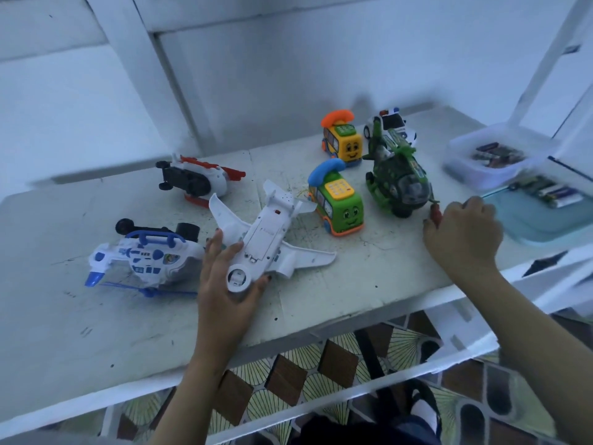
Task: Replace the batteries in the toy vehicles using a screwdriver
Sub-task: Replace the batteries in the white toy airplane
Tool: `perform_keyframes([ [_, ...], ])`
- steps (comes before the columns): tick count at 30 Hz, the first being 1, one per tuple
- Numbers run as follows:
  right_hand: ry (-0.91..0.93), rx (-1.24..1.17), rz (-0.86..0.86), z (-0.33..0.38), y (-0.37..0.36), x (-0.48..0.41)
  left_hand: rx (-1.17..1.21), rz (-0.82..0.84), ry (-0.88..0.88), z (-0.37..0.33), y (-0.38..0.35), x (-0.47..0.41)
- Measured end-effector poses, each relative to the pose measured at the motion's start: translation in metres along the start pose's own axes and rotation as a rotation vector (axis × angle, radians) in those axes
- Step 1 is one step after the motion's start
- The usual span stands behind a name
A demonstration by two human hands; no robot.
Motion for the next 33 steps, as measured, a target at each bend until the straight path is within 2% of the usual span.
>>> perform_keyframes([
  [7,-0.002,0.108,0.156,-0.005,-0.003,-0.008,-0.007,-0.009,-0.005,0.002,0.000,-0.001],
  [14,-0.075,-0.177,0.025,0.003,0.022,-0.015,0.035,-0.021,0.005,0.000,0.001,-0.002],
  [19,-0.051,-0.244,0.021,0.011,0.040,-0.020,0.014,-0.030,0.000,0.002,0.001,-0.001],
  [26,-0.008,-0.331,-0.152,0.014,0.064,-0.039,0.020,-0.026,0.009,0.004,0.001,-0.002],
  [30,0.085,-0.601,-0.312,0.025,0.077,-0.043,0.008,-0.021,0.004,0.007,0.001,-0.001],
  [33,0.206,-0.896,-0.340,0.040,0.085,-0.044,0.009,-0.021,0.004,0.006,0.001,-0.001],
])
Point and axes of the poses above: each hand's wrist, its own x-axis away from the middle knuckle, its own y-axis out of the back of the hand, z = x × y, the point moved 8 cm from there along -x, towards the middle knuckle, and after that the axes turned 9 degrees about -z, right-handed, at the moved point
